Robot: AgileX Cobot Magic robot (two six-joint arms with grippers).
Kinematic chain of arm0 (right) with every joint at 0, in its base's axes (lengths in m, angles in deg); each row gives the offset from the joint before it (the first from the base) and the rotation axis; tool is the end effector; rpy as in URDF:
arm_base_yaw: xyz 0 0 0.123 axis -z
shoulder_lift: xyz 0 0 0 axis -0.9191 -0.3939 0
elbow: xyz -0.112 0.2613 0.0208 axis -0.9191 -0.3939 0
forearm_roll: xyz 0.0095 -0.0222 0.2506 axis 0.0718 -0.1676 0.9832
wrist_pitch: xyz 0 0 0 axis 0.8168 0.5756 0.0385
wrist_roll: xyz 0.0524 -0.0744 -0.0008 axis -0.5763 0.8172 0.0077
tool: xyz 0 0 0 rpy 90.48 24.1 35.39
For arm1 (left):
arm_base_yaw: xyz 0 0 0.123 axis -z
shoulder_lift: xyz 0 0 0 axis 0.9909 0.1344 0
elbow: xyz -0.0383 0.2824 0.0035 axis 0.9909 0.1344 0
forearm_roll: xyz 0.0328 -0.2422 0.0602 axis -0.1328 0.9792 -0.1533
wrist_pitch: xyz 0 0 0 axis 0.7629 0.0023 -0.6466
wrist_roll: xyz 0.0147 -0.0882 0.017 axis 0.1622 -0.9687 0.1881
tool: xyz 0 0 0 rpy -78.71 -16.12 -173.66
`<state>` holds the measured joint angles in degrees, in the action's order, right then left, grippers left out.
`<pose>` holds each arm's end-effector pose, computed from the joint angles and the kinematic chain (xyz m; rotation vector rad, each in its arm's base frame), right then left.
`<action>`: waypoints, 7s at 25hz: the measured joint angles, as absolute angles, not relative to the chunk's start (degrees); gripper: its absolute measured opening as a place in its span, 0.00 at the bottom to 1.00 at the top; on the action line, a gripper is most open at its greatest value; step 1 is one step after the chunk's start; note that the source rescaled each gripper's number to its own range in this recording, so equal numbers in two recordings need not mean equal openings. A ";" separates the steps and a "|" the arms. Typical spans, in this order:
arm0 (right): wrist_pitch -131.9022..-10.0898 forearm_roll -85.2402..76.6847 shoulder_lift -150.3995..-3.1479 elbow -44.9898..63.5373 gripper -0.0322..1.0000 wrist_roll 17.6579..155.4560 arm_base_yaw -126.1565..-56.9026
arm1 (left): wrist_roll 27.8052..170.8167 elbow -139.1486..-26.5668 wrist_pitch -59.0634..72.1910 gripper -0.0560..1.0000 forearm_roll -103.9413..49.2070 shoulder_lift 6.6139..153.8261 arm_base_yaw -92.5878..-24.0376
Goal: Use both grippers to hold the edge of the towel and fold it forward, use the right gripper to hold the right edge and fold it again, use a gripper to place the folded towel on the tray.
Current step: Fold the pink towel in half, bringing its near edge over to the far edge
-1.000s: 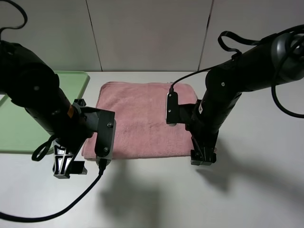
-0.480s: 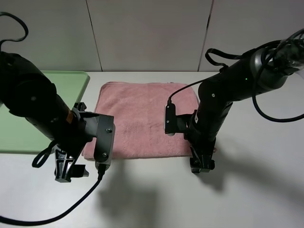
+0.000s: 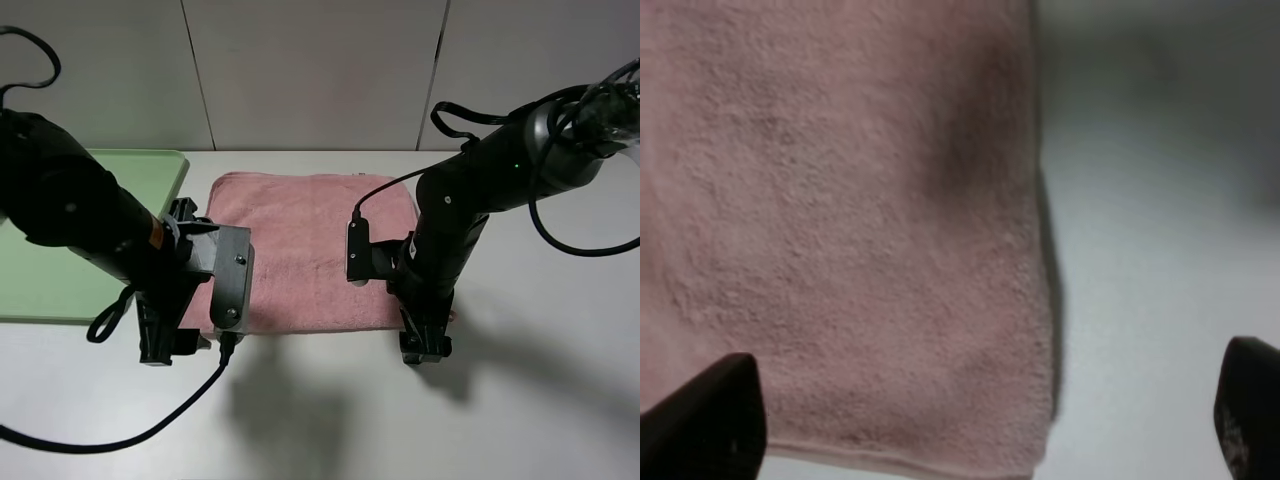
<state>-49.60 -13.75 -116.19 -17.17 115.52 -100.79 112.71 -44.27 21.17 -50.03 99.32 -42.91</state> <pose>0.2648 0.1769 0.0887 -2.1005 2.2083 -0.0457 0.2178 -0.1728 0.1557 1.9918 1.8293 0.1567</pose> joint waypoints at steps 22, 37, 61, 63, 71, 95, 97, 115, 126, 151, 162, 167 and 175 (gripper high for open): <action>-50.06 -10.90 -116.40 -17.17 1.00 115.77 -100.79 | 115.66 -44.48 15.44 0.78 -51.29 113.02 -43.36; -51.83 -9.23 -116.47 -17.17 0.52 115.77 -100.79 | 115.68 -44.48 13.14 0.31 -51.35 113.86 -43.36; -50.02 -9.61 -115.95 -16.77 0.03 115.77 -100.74 | 114.58 -45.11 17.12 0.06 -50.03 113.90 -43.41; -47.96 -8.92 -115.12 -17.13 0.03 115.71 -100.79 | 114.58 -45.11 18.66 0.06 -49.82 113.00 -43.41; -43.50 -6.38 -108.18 -17.39 0.03 115.48 -100.79 | 114.20 -44.94 27.22 0.06 -49.53 103.89 -43.41; -25.91 3.70 -92.99 -17.39 0.03 112.92 -101.30 | 114.20 -44.94 49.92 0.05 -42.35 81.28 -43.28; -24.37 4.23 -92.04 -17.39 0.03 112.78 -101.30 | 114.20 -44.94 51.02 0.05 -41.52 80.00 -43.28; -25.97 1.54 -89.25 -17.39 0.03 111.62 -101.30 | 116.97 -44.94 43.13 0.05 -45.94 77.99 -44.70; -33.57 -4.08 -89.25 -17.26 0.03 111.62 -101.30 | 119.72 -44.94 32.92 0.05 -46.42 83.96 -50.30; -38.94 -13.26 -99.32 -10.43 0.03 111.62 -101.25 | 120.29 -45.10 12.61 0.05 -55.67 96.41 -53.73; -39.33 -17.72 -100.05 -10.39 0.03 110.16 -101.20 | 120.42 -45.10 5.51 0.06 -60.38 98.76 -54.12; -40.46 -18.00 -100.05 -10.39 0.07 108.89 -101.20 | 119.75 -45.10 5.57 0.17 -60.12 98.76 -54.19; -40.62 -24.03 -100.05 -10.39 0.96 95.27 -101.13 | 112.81 -43.04 -0.48 0.95 -54.68 99.43 -54.30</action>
<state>-40.62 -24.03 -100.05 -10.39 95.27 -101.13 112.81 -43.04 -0.48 -54.68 99.43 -54.30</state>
